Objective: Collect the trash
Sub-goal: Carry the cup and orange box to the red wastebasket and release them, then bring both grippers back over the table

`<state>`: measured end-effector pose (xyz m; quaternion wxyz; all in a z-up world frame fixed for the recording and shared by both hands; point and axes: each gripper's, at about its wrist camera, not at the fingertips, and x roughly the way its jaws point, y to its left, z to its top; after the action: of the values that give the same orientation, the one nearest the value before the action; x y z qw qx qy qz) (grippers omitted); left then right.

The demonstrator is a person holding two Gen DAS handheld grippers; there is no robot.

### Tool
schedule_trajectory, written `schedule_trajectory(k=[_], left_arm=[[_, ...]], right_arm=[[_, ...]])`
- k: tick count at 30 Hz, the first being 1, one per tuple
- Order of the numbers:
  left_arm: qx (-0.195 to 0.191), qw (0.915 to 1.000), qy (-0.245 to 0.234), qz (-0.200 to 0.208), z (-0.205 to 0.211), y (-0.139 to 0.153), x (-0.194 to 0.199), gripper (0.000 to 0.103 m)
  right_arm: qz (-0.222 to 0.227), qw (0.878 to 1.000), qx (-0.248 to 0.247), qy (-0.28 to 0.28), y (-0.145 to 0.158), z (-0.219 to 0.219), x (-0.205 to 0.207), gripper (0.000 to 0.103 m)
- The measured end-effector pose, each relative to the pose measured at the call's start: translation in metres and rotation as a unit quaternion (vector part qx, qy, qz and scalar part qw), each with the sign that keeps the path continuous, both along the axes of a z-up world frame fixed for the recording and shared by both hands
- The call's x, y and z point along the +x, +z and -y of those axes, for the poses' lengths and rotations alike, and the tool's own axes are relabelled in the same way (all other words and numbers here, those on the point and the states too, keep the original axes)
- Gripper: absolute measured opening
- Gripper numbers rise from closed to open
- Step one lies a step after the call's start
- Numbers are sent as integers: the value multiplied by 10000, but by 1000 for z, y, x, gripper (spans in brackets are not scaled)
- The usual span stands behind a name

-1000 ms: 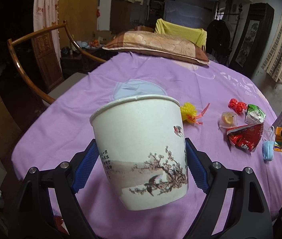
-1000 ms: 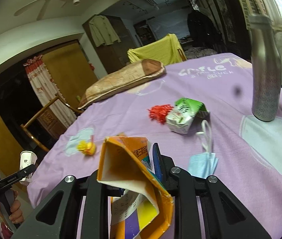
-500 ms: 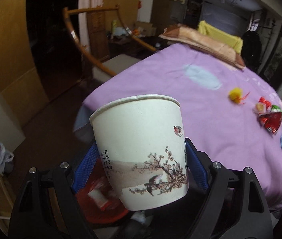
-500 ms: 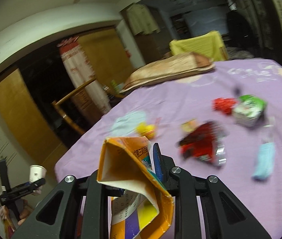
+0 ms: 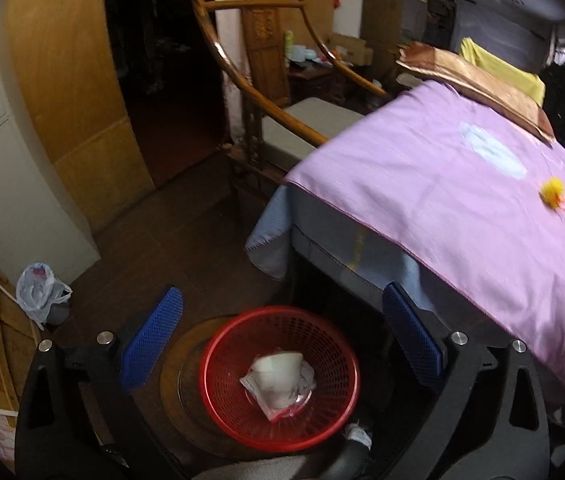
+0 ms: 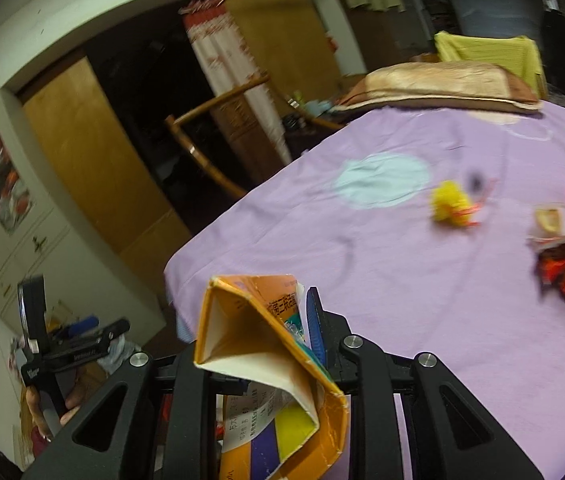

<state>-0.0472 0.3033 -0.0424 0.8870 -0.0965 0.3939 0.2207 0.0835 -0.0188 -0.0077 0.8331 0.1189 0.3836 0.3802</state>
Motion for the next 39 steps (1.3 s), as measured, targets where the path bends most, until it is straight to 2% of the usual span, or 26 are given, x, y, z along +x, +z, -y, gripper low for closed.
schedule_trajectory(k=[5,9,14,18,20,21,22,23,29,39], left_arm=[[-370,9984,322,279,-27,-1,-3,96],[-465,9962,650,349,-53,-5,-6,96],[-506,9907,1195,406,-87,-11,-16,96],[-479,9878,1428,406,-109,-14,-25,96],[-445,9862,1537,415,-117,-15,-30,96],[-452,9857,1566,423,-119,-15,-32,96],[-493,9848,1606,442,-123,-15,-35,96],[-533,9842,1624,451,-126,-16,-36,96],[-613,9845,1583,442,-126,-18,-34,96],[-513,9933,972,359,-78,-8,-13,96]], right_arm=[[-115,9986,-163,487,-4,-44,-10,24],[-215,9951,-291,917,-7,-83,-19,24],[-327,9854,-528,1587,-13,-146,-37,24],[-428,9743,-693,2101,-19,-195,-51,25],[-449,9694,-733,2301,-21,-212,-60,35],[-455,9678,-732,2364,-21,-220,-63,48],[-441,9677,-726,2375,-20,-224,-64,54],[-421,9674,-735,2385,-20,-229,-65,55],[-358,9707,-765,2251,-20,-224,-61,56],[-353,9881,-457,1424,-16,-150,-34,61]])
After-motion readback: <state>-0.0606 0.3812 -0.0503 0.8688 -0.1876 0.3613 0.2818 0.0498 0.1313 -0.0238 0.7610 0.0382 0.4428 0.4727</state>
